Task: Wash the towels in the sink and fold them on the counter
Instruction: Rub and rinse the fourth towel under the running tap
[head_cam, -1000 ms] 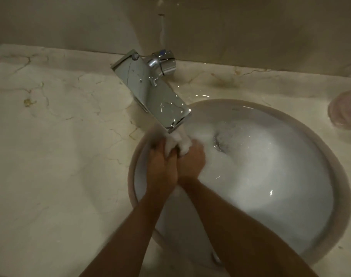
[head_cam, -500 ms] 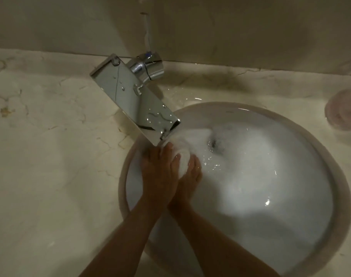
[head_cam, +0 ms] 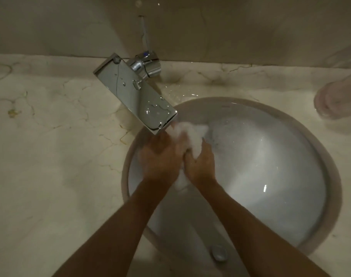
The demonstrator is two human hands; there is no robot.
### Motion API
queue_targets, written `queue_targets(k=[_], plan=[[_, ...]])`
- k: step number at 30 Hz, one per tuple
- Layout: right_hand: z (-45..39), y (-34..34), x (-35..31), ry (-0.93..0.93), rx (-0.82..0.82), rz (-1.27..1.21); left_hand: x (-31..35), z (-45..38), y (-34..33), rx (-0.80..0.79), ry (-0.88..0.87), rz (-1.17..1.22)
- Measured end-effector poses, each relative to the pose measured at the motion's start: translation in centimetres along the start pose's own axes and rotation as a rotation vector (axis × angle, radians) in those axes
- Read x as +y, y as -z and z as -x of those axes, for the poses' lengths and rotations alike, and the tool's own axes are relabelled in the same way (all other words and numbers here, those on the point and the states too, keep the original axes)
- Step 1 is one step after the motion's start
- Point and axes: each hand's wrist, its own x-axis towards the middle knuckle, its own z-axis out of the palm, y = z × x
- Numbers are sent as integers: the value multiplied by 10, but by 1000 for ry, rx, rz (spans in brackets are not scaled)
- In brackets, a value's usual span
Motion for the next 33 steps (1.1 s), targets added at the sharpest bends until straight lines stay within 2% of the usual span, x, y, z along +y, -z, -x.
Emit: queue_targets(k=[1, 3, 4, 6, 7, 9, 10, 13, 15, 17, 19, 21, 23, 25, 27, 30, 31, 33], plan=[[13, -1, 0, 92, 44, -20, -5, 8, -2, 46, 68, -25], [41, -15, 11, 219, 62, 17, -11, 34, 6, -78, 165, -105], [53, -25, 14, 220, 28, 61, -22, 41, -5, -118, 132, -191], [51, -47, 27, 239, 95, 188, -26, 41, -20, -60, 25, -301], [41, -54, 28, 253, 131, 248, -26, 33, -25, -101, 33, -287], [14, -57, 26, 329, 224, 324, -26, 15, -30, -81, 61, -120], [1, -58, 29, 360, 246, 310, -26, 9, -31, -52, 88, -109], [-22, -51, 38, 238, 105, 82, -21, -5, -30, -48, 88, -104], [-34, -46, 33, 128, -58, 186, -12, -5, -25, -54, 84, -166], [-45, -39, 23, 54, -182, 293, -7, -9, -10, -19, 144, 15], [-45, -22, 4, -12, -214, 180, -3, -7, 1, 70, 204, 275], [-31, -4, 2, -21, -240, 118, -4, -1, 12, 97, 226, 428], [-10, 12, 1, 82, -252, 49, -8, 12, 25, -89, 290, 574], [4, 33, 4, 159, -397, -66, -17, 30, 39, -278, 199, 551], [15, 59, -6, 191, -543, -167, -12, 44, 61, -333, 11, 491], [21, 88, -50, 263, -658, -105, 4, 49, 93, -294, -229, 428], [19, 95, -65, 266, -638, -70, 8, 48, 102, -247, -317, 395], [15, 118, -95, 282, -570, -12, 14, 47, 116, -130, -377, 315]])
